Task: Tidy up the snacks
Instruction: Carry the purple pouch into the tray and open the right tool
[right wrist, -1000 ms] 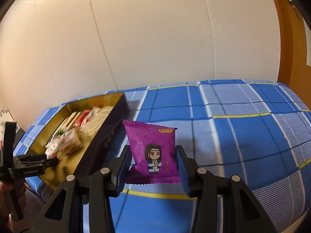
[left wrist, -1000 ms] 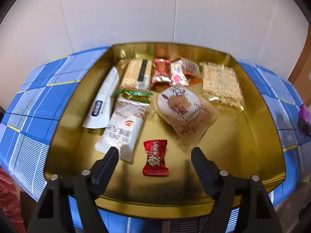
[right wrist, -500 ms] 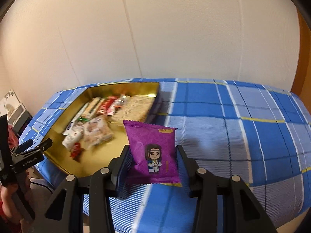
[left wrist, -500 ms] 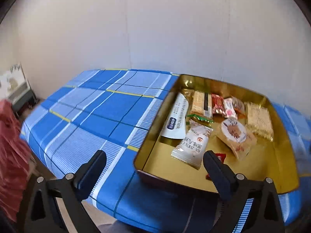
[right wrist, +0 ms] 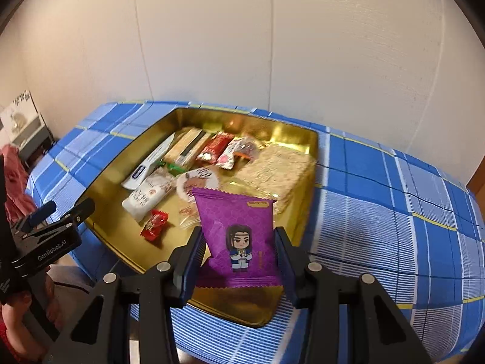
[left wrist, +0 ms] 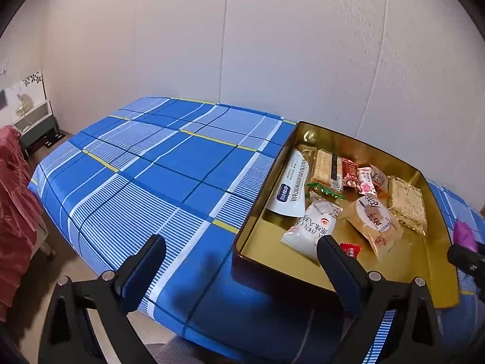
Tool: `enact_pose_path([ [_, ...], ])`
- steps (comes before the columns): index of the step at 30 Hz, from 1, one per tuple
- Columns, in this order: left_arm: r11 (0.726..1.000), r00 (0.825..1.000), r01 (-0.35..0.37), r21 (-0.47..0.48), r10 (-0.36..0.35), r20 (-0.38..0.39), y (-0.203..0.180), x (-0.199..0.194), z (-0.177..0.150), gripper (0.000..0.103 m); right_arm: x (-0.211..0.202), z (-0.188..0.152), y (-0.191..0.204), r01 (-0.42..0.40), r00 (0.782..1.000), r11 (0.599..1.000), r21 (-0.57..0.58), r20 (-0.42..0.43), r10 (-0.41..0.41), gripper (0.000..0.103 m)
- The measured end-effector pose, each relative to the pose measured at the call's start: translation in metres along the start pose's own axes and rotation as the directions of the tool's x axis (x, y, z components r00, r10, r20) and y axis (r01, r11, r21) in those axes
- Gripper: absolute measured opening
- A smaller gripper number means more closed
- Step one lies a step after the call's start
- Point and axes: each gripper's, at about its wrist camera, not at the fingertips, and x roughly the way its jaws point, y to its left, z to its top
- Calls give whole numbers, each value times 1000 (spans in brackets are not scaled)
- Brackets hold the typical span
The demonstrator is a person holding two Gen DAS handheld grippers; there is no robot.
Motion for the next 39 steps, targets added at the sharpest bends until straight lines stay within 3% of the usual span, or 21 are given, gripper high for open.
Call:
enact_pose_path([
  [11, 997, 999, 38, -60, -38, -5, 12, 0, 1, 101, 22, -1, 8, 30, 996, 1000, -6, -84, -30, 46],
  [22, 999, 998, 44, -30, -43, 40, 6, -10, -2, 103, 50, 7, 8, 30, 989, 998, -59, -142, -38, 47],
  [28, 996, 996, 79, -39, -77, 45, 5, -14, -4, 103, 50, 18, -4, 26, 994, 998, -50, -101, -31, 47],
  [33, 994, 995, 88, -65, -84, 49, 5, -16, -6, 103, 33, 22, -26, 15, 998, 999, 43, -61, -12, 47],
  [39, 996, 998, 55, -73, -52, 39, -1, -23, -15, 103, 10, 12, -34, -5, 1000, 994, 109, -14, 7, 47],
])
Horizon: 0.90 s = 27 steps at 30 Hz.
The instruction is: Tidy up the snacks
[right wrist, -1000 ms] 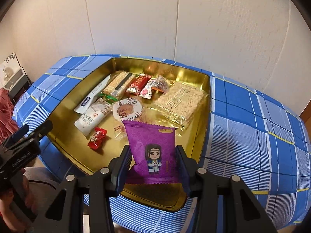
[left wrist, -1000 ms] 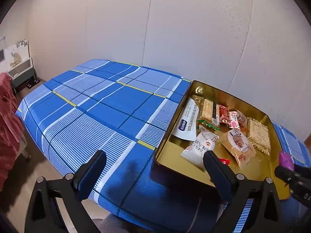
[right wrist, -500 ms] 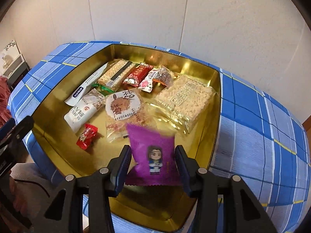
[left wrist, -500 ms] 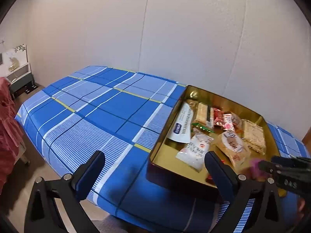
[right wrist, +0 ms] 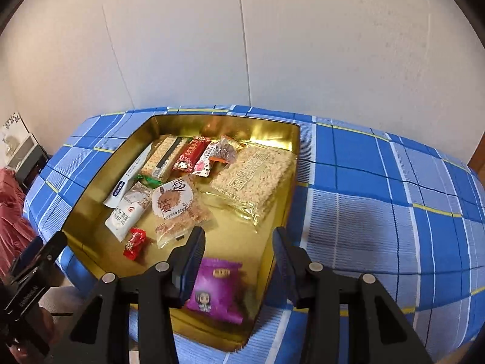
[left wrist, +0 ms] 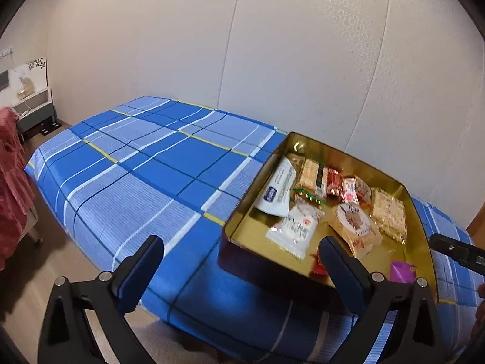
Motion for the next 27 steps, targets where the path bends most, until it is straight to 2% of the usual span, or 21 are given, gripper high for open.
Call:
enact_pose_path([
  [3, 998, 999, -37, 42, 37, -8, -8, -10, -12, 103, -14, -10, 4, 15, 999, 1000, -12, 37, -15, 50],
  [6, 987, 991, -106, 118, 115, -72, -22, -15, -25, 103, -29, -25, 6, 37, 996, 999, -13, 82, -36, 59],
  [8, 977, 983, -130, 167, 149, -108, -30, -18, -35, 103, -39, -39, 6, 50, 993, 999, 2, 103, -50, 70],
  [10, 976, 985, -121, 184, 141, -101, -32, -28, -45, 103, -45, -53, 5, 69, 991, 997, 19, 113, -71, 73],
  [13, 979, 989, -103, 177, 120, -86, -32, -44, -55, 103, -52, -75, 3, 81, 989, 995, 59, 121, -88, 73],
  [17, 980, 983, -119, 161, 139, -117, -29, -50, -61, 103, -57, -105, 3, 119, 982, 988, 101, 133, -132, 73],
  [20, 981, 979, -131, 141, 150, -137, -24, -51, -62, 103, -58, -127, 10, 154, 976, 984, 87, 140, -165, 73],
  [27, 977, 981, -144, 156, 161, -105, -24, -62, -64, 103, -57, -141, 29, 147, 978, 988, 46, 144, -152, 73],
])
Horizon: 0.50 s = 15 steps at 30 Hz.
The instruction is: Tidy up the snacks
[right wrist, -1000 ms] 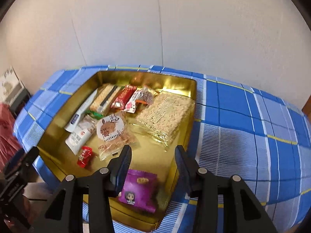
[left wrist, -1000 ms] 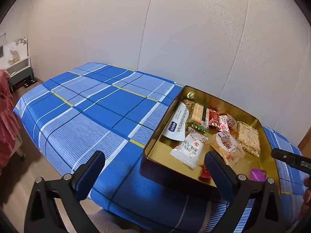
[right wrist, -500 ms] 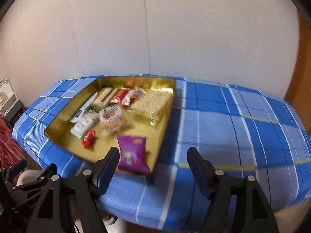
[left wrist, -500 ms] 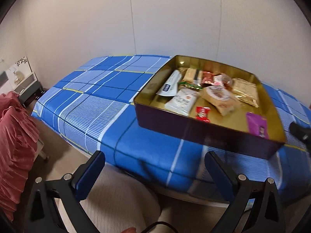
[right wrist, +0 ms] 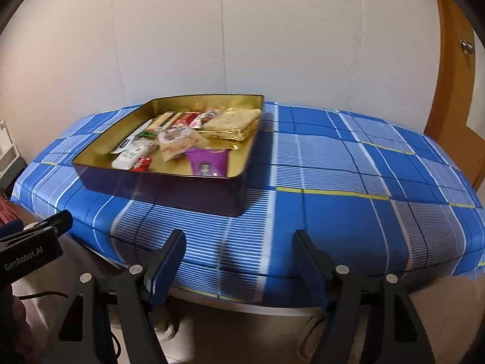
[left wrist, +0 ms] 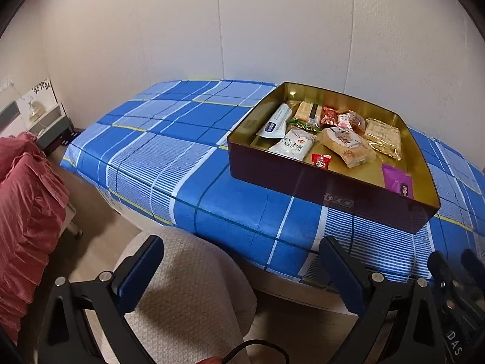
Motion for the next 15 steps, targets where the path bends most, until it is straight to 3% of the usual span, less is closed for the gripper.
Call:
enact_pose_path([
  [15, 1000, 998, -4, 11, 4, 63, 1, -4, 22, 103, -2, 31, 22, 1, 998, 1000, -23, 69, 1, 73],
])
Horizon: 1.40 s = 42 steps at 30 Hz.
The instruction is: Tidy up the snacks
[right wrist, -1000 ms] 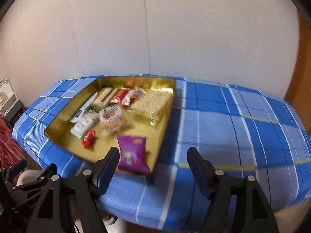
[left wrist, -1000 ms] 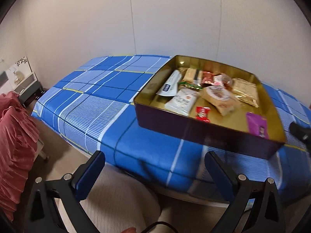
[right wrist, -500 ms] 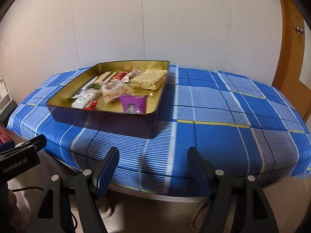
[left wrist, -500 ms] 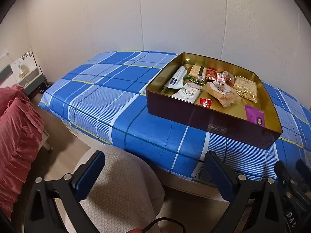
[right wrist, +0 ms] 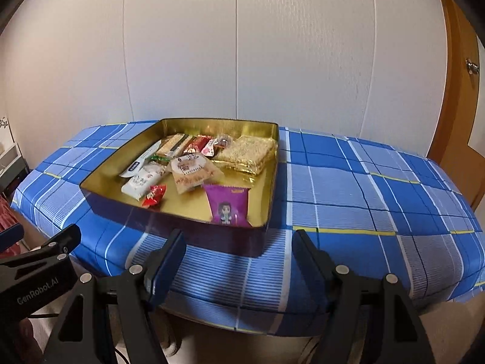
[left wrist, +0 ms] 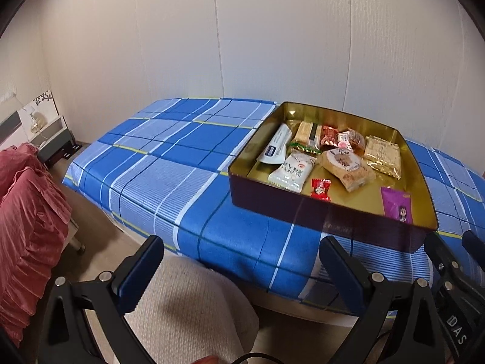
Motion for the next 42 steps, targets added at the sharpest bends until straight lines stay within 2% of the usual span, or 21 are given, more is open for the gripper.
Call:
enact_pose_path([
  [23, 1000, 1000, 12, -15, -12, -6, -1, 2, 3, 103, 7, 5, 4, -4, 1000, 1000, 2, -26, 4, 73],
  [42, 1000, 1000, 14, 17, -13, -15, -5, 0, 4, 103, 7, 7, 8, -12, 1000, 1000, -8, -24, 11, 74],
])
